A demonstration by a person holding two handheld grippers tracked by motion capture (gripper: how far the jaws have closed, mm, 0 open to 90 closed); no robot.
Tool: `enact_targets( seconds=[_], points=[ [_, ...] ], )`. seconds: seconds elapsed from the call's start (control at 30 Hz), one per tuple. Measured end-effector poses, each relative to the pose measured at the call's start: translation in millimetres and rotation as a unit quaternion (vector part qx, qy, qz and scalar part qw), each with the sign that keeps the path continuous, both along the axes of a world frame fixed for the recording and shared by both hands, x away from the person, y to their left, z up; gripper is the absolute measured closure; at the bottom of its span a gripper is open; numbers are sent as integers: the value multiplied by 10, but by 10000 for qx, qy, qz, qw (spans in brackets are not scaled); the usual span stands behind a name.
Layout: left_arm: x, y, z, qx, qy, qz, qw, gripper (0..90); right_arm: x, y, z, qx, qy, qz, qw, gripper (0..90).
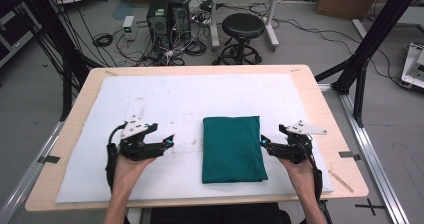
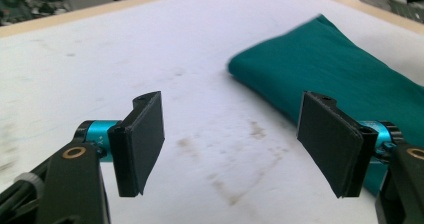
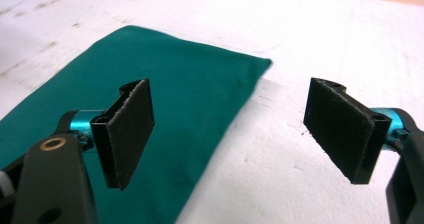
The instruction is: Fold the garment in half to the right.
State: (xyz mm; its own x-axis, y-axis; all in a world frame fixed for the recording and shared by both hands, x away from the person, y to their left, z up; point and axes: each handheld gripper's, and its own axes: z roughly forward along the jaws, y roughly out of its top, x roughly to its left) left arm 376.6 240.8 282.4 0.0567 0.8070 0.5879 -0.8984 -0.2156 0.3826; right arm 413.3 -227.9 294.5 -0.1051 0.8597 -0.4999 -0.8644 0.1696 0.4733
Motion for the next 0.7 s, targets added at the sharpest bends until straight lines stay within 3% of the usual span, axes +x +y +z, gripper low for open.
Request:
enact_targets(
  seconds=[0.17, 0.3, 0.7],
  points=[
    [22, 357, -46, -400, -59, -104, 9991, 270, 62, -77, 13, 35, 72, 24, 10000, 208],
    [53, 538, -68, -603, -37, -164, 9980, 270, 67, -151, 29, 78, 49, 31, 10000, 208],
    [70, 754, -122, -937, -33, -212, 9954, 270, 1, -397, -4, 359, -16, 206, 9991, 208]
  ],
)
